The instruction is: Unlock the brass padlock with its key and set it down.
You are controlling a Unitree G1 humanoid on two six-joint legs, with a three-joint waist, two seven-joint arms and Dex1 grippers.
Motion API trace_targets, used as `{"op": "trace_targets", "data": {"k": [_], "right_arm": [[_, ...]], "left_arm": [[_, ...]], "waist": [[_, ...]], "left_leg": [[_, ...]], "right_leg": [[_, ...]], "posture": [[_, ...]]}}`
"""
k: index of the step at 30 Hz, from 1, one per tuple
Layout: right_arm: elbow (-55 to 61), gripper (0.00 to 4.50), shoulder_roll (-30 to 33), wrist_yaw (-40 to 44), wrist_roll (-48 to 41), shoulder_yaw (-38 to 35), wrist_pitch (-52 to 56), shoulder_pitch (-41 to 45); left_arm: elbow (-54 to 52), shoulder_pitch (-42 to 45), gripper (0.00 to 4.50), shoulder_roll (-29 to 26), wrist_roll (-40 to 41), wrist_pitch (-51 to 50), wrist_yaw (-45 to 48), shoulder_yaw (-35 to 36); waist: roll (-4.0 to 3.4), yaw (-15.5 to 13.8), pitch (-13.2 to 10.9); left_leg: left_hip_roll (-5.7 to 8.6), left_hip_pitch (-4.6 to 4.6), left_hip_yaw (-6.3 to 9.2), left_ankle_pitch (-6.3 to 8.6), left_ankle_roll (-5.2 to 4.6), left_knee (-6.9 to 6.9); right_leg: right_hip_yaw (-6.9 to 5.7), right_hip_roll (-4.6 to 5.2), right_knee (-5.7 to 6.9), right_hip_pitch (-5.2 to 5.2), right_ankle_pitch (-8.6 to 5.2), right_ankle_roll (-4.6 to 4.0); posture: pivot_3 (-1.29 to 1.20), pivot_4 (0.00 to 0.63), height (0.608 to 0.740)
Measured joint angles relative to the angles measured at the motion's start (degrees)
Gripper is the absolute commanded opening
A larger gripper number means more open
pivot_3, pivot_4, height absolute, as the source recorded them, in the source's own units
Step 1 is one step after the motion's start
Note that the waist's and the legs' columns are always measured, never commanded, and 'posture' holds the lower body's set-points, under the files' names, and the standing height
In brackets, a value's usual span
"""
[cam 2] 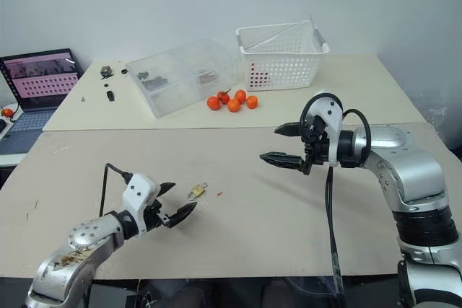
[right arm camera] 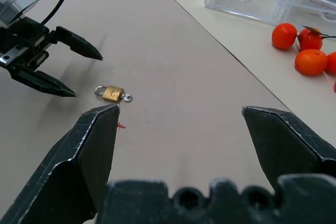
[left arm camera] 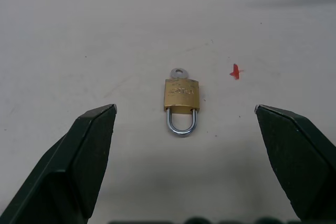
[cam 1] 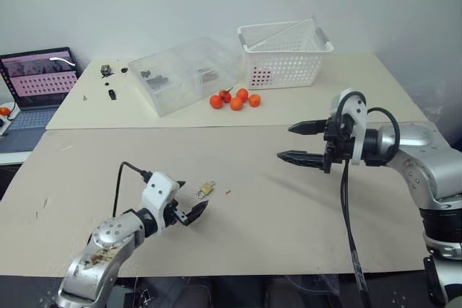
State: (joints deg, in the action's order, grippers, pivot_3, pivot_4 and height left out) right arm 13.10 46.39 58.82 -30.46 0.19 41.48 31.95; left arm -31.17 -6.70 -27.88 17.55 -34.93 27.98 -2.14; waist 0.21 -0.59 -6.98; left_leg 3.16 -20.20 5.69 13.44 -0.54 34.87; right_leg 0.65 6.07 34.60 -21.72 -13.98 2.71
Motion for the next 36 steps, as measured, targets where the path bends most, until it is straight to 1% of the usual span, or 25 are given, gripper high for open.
{"op": "trace_targets", "data": {"k": [8, 18, 27, 36], "right_arm": [[0.0, 4.45, -0.04, -0.23, -0.04, 0.35, 0.01, 0.0], [0.92, 4.45, 0.05, -0.64, -0.09, 0.22, 0.03, -0.22], [3.06, 4.45, 0.51, -2.24, -0.19, -1.21, 0.41, -2.02], [3.83, 4.45, 0.54, -3.49, -0.23, -1.74, 0.88, -3.55]], "left_arm": [[0.66, 0.55, 4.5, 2.23, -4.59, 0.33, -3.65, -3.78], [5.42, 2.53, 4.5, 2.92, -8.06, 1.83, -3.9, -6.3], [7.54, 4.65, 4.5, 3.43, -8.24, 1.56, -1.99, -6.7], [9.19, 6.64, 4.5, 2.82, -8.48, 1.75, 0.65, -7.12]], "waist": [[0.01, -0.05, 0.01], [0.0, -0.04, 0.02], [-0.06, -0.19, 0.05], [-0.08, -0.06, 0.07]], "left_leg": [[0.01, -0.01, -0.03, 0.01, -0.01, -0.01], [0.01, -0.02, -0.05, 0.03, -0.06, -0.02], [0.01, 0.01, -0.01, 0.03, -0.06, 0.01], [0.02, 0.01, -0.02, 0.05, -0.09, 0.01]], "right_leg": [[0.0, 0.0, -0.1, 0.02, 0.02, -0.03], [-0.01, -0.01, -0.18, 0.03, 0.02, -0.03], [-0.08, 0.0, -0.34, 0.19, 0.07, 0.0], [-0.08, 0.0, -0.5, 0.28, 0.13, 0.03]], "posture": [[0.0, 0.15, 0.74], [0.0, 0.15, 0.74], [0.0, 0.15, 0.74], [0.0, 0.15, 0.74]]}}
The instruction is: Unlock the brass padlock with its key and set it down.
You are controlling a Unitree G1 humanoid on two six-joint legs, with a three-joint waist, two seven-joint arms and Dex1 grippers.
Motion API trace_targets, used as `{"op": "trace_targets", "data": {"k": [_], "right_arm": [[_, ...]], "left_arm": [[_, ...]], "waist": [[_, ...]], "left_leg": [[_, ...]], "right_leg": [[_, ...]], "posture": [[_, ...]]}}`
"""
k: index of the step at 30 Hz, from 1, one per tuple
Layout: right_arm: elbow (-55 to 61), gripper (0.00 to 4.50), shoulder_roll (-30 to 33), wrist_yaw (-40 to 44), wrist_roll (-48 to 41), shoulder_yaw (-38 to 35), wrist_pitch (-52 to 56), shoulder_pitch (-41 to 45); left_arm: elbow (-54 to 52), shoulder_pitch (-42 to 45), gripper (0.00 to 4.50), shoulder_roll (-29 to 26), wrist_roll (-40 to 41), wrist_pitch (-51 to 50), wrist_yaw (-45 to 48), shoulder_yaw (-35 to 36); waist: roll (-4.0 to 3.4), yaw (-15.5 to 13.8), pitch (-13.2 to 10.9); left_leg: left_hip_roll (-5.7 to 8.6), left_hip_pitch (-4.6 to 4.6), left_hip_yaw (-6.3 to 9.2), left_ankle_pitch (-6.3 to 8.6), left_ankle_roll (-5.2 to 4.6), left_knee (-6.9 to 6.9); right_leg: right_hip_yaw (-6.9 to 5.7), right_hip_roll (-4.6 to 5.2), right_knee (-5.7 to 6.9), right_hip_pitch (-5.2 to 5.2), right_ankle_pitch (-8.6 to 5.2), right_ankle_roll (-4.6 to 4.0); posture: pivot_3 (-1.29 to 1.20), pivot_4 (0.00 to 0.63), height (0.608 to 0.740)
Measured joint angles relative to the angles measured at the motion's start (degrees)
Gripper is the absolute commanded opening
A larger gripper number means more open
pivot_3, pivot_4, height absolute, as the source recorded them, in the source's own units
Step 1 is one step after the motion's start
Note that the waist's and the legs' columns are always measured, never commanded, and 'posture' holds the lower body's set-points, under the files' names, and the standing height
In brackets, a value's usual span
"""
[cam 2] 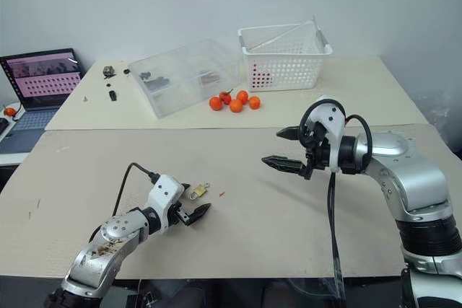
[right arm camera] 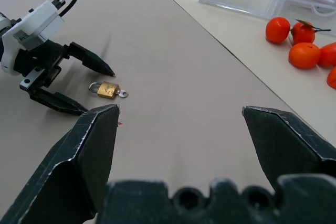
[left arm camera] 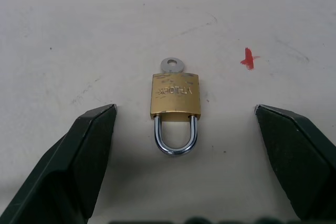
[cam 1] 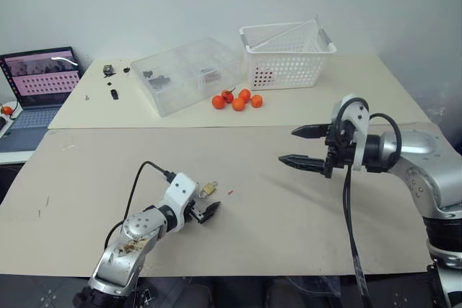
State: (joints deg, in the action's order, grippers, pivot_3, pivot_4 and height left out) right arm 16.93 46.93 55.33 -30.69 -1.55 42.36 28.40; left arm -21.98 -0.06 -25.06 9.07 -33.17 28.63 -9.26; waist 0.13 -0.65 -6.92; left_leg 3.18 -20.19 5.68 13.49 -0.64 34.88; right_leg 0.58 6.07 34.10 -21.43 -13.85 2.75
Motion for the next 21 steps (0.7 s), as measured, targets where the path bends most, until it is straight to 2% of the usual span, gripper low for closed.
{"op": "trace_targets", "data": {"k": [3, 7, 10, 17, 21], "right_arm": [[0.2, 4.5, 0.0, -0.38, 0.0, -0.01, 0.01, -0.01], [0.49, 4.5, 0.08, -0.42, 0.0, -0.01, 0.01, -0.01], [0.49, 4.5, 0.56, -0.44, 0.0, -0.01, 0.01, -0.02], [0.73, 4.5, 0.67, -0.54, -0.01, -0.01, 0.31, -0.15], [1.18, 4.5, 1.72, 0.82, 0.31, 1.19, 0.15, -0.06]], "left_arm": [[0.07, 0.05, 3.63, 0.04, -0.08, 0.03, 0.01, -0.52], [0.06, 0.06, 1.93, 0.24, 0.03, -0.15, -0.01, -0.84], [0.06, 0.1, 0.91, 0.33, 0.04, -0.28, -0.08, -0.8], [1.89, 1.6, 0.81, 0.31, 1.6, -0.66, 1.42, 0.12], [9.15, 6.94, 0.81, -3.88, 5.8, -1.61, 6.91, 5.08]], "waist": [[0.0, -0.02, 0.0], [0.0, -0.02, 0.0], [-0.01, 0.02, 0.01], [-0.02, -0.01, 0.01], [-0.02, 0.08, 0.01]], "left_leg": [[0.0, 0.0, 0.0, 0.0, 0.0, 0.01], [-0.01, 0.04, 0.0, 0.0, 0.0, 0.02], [-0.02, 0.05, 0.0, 0.0, 0.0, 0.02], [-0.01, 0.06, 0.0, 0.0, 0.0, 0.03], [-0.12, 0.05, 0.04, 0.0, 0.0, 0.07]], "right_leg": [[0.0, 0.0, 0.0, 0.01, 0.0, 0.0], [-0.01, 0.0, 0.01, 0.05, 0.0, 0.0], [-0.02, -0.02, 0.01, 0.06, 0.0, 0.0], [-0.04, -0.02, 0.04, 0.06, 0.02, -0.02], [-0.16, -0.36, 0.02, 0.03, 0.12, -0.17]], "posture": [[0.0, 0.15, 0.74], [0.0, 0.15, 0.74], [0.0, 0.15, 0.74], [0.0, 0.15, 0.74], [0.0, 0.15, 0.74]]}}
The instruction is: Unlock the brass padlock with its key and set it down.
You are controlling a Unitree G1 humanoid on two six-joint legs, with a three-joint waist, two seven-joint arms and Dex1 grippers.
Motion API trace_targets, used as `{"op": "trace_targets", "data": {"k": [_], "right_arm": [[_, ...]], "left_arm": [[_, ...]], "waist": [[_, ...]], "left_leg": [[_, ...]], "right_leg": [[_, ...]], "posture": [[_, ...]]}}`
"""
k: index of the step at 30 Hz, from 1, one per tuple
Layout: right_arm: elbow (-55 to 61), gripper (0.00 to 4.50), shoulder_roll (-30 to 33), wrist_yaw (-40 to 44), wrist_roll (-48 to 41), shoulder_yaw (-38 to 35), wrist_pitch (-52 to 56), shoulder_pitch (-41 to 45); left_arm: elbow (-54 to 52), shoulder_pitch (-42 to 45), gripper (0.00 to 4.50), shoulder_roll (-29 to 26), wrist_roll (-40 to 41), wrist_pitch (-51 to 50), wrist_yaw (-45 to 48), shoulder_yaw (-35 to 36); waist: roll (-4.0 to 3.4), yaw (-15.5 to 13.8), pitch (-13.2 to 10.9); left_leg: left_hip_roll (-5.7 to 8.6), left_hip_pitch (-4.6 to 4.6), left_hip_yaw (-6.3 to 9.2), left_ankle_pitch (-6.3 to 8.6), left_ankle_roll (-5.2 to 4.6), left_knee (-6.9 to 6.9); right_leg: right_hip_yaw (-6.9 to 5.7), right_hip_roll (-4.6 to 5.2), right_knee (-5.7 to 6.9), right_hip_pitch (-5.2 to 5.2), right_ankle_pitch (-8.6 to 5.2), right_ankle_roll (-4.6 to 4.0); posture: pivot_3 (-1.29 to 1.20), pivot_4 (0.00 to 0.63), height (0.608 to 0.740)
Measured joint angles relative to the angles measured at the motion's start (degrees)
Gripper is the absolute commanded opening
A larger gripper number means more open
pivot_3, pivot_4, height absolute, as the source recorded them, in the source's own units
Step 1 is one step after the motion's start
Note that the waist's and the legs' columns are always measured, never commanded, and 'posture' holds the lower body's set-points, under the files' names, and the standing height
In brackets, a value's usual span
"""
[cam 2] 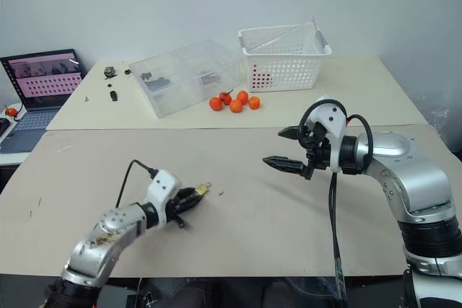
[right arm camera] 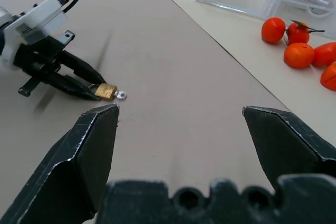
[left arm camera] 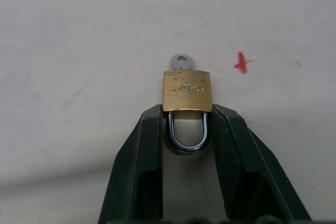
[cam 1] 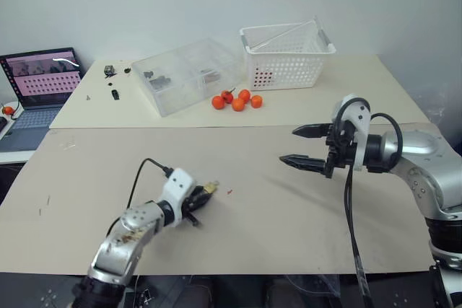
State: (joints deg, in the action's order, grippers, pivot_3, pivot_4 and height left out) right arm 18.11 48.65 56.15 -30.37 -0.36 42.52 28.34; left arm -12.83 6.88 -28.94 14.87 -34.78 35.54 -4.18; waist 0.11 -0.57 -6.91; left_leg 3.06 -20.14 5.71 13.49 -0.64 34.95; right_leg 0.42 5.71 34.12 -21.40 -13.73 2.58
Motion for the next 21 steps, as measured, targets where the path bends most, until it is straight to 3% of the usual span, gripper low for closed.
{"op": "trace_targets", "data": {"k": [3, 7, 15, 21], "right_arm": [[-0.46, 4.5, 2.02, 1.79, 3.98, 3.22, -3.03, 0.05], [-2.5, 4.5, 1.06, 2.91, 8.56, 7.98, -8.23, 1.2], [-2.13, 4.5, -3.15, 3.12, 12.34, 10.65, -14.8, 1.41], [1.46, 4.5, -3.89, 2.31, 13.25, 10.45, -16.38, -0.7]], "left_arm": [[7.62, 7.05, 0.81, -5.33, 5.46, -3.34, 8.34, 4.28], [11.6, 18.08, 0.81, -10.0, 11.19, -8.04, 20.86, 3.48], [15.26, 27.59, 0.81, -14.68, 14.78, -14.02, 43.14, -8.69], [19.91, 34.67, 0.81, -14.52, 13.41, -12.83, 52.51, -14.86]], "waist": [[0.03, 0.3, -0.02], [0.04, 0.65, -0.03], [0.08, 1.96, -0.06], [0.1, 1.42, -0.07]], "left_leg": [[-0.12, -0.05, -0.11, 0.0, 0.0, -0.02], [-0.13, -0.12, -0.2, -0.01, 0.01, -0.01], [-0.12, -0.17, -0.12, 0.04, -0.06, 0.0], [-0.28, -0.13, -0.32, 0.05, -0.08, 0.1]], "right_leg": [[-0.05, -0.18, 0.03, -0.13, 0.0, -0.01], [-0.08, -0.21, 0.1, -0.13, 0.01, -0.01], [0.27, -0.24, 0.21, -0.31, -0.01, 0.01], [0.21, -0.43, 0.5, -0.36, -0.02, 0.02]], "posture": [[0.0, 0.15, 0.74], [0.0, 0.15, 0.74], [0.0, 0.15, 0.74], [0.0, 0.15, 0.74]]}}
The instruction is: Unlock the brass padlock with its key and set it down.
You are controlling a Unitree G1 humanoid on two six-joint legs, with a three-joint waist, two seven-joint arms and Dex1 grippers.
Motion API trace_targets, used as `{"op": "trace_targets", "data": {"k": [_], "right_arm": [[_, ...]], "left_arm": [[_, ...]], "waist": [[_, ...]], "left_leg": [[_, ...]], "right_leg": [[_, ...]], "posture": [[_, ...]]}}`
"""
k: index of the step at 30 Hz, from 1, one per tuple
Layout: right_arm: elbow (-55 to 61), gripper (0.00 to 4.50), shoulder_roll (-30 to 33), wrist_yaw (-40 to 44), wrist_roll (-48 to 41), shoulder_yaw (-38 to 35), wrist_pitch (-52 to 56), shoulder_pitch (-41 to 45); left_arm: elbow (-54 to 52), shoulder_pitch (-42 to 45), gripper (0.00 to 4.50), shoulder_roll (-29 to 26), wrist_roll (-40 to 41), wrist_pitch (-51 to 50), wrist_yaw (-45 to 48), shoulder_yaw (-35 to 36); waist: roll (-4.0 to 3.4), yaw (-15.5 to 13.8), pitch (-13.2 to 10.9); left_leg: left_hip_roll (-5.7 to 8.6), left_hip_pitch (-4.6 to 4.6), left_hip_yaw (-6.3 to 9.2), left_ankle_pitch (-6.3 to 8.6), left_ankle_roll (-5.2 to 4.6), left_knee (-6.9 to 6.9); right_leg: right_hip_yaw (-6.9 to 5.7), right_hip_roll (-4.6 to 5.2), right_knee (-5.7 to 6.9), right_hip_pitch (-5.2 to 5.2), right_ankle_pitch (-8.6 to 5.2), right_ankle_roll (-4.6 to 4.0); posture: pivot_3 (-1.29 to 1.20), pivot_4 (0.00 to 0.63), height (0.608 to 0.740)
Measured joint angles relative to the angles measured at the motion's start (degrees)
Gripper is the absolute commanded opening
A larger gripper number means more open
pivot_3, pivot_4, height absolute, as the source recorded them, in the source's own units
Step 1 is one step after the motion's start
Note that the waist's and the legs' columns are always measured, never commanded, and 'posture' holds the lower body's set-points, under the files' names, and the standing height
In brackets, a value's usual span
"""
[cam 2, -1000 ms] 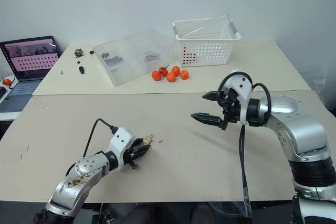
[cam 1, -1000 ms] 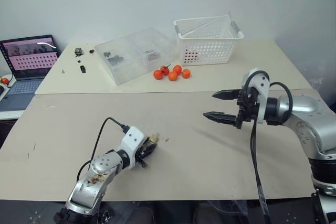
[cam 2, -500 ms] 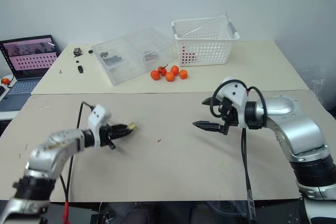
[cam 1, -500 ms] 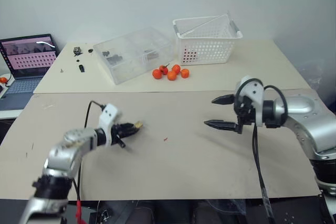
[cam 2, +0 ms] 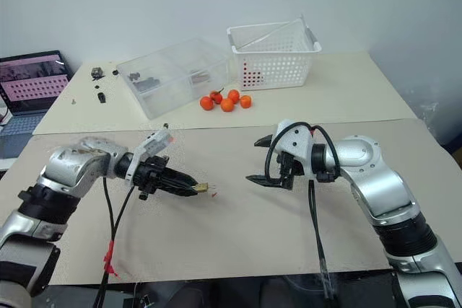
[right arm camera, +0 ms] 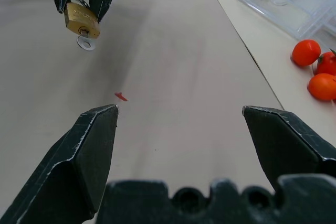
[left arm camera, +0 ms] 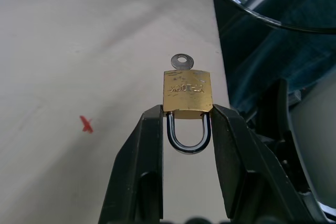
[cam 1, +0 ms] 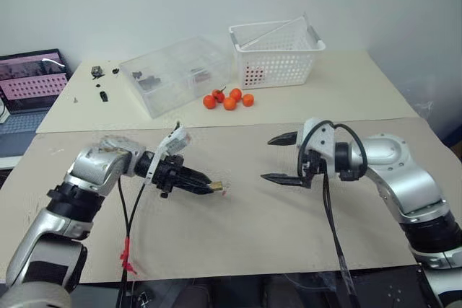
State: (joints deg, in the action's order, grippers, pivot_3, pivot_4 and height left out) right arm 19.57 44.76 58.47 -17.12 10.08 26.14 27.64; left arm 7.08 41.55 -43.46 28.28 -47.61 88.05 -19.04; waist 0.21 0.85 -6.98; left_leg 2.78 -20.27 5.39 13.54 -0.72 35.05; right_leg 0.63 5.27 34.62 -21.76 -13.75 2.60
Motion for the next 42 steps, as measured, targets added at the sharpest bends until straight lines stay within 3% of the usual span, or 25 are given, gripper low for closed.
{"op": "trace_targets", "data": {"k": [5, 9, 17, 22, 31, 34, 37, 42], "right_arm": [[4.66, 4.5, -0.21, -1.38, -0.78, -0.66, 1.31, -4.11], [9.26, 4.5, -0.64, -2.61, -3.14, -1.84, 3.42, -7.86], [16.14, 4.5, -1.89, -7.09, -5.19, -2.17, 6.53, -12.67], [17.17, 3.16, -2.6, -8.81, -6.05, -1.93, 7.45, -12.82], [17.17, 3.16, -3.47, -10.42, -6.13, -1.47, 8.14, -12.78], [17.17, 2.46, -3.76, -10.72, -6.24, -1.16, 8.31, -12.79], [17.17, 1.43, -3.85, -10.84, -6.26, -0.25, 8.31, -12.88], [17.16, 1.43, -4.32, -11.26, -6.18, 0.41, 8.31, -12.95]], "left_arm": [[3.32, 4.05, 0.81, 0.76, -0.67, 1.37, 3.36, -4.92], [4.72, 7.04, 0.81, 0.56, 3.24, 1.36, 3.74, -8.59], [7.44, 9.89, 0.81, 0.74, 7.73, 1.37, 3.82, -11.19], [9.88, 9.88, 0.81, 4.15, 5.43, 2.83, 3.86, -11.36], [10.16, 9.89, 0.81, 4.58, 5.04, 3.16, 3.86, -11.35], [10.16, 9.9, 0.81, 5.21, 5.02, 3.16, 3.86, -11.35], [10.12, 9.89, 0.81, 5.39, 5.02, 3.15, 3.86, -11.35], [10.12, 9.99, 0.81, 5.41, 5.02, 3.17, 3.84, -11.35]], "waist": [[0.02, -0.02, -0.01], [0.04, 0.06, -0.02], [0.04, 0.17, -0.02], [0.06, 0.0, -0.03], [0.08, 0.05, -0.04], [0.08, 0.01, -0.03], [0.08, 0.02, -0.03], [0.08, 0.04, -0.03]], "left_leg": [[-0.07, -0.09, -0.22, 0.0, -0.02, 0.05], [-0.12, -0.11, -0.17, 0.14, -0.26, 0.18], [-0.22, -0.06, -0.07, 0.2, -0.35, 0.24], [-0.22, -0.05, -0.18, 0.2, -0.36, 0.27], [-0.29, -0.05, -0.5, 0.27, -0.47, 0.29], [-0.29, -0.06, -0.53, 0.28, -0.49, 0.31], [-0.3, -0.06, -0.54, 0.3, -0.52, 0.32], [-0.37, -0.06, -0.56, 0.34, -0.59, 0.44]], "right_leg": [[0.07, -0.04, 0.19, -0.2, -0.01, -0.01], [0.15, -0.07, 0.26, -0.24, -0.01, -0.01], [0.2, -0.19, 0.29, -0.25, -0.02, 0.0], [0.18, -0.2, 0.29, -0.23, -0.02, 0.0], [0.2, -0.24, 0.29, -0.26, -0.02, -0.01], [0.2, -0.24, 0.29, -0.26, -0.02, -0.01], [0.2, -0.25, 0.29, -0.26, -0.02, -0.02], [0.22, -0.32, 0.31, -0.25, -0.02, -0.02]], "posture": [[0.0, 0.15, 0.74], [0.0, 0.15, 0.74], [0.0, 0.15, 0.74], [0.0, 0.15, 0.74], [0.0, 0.15, 0.74], [0.0, 0.15, 0.74], [0.0, 0.15, 0.74], [0.0, 0.15, 0.74]]}}
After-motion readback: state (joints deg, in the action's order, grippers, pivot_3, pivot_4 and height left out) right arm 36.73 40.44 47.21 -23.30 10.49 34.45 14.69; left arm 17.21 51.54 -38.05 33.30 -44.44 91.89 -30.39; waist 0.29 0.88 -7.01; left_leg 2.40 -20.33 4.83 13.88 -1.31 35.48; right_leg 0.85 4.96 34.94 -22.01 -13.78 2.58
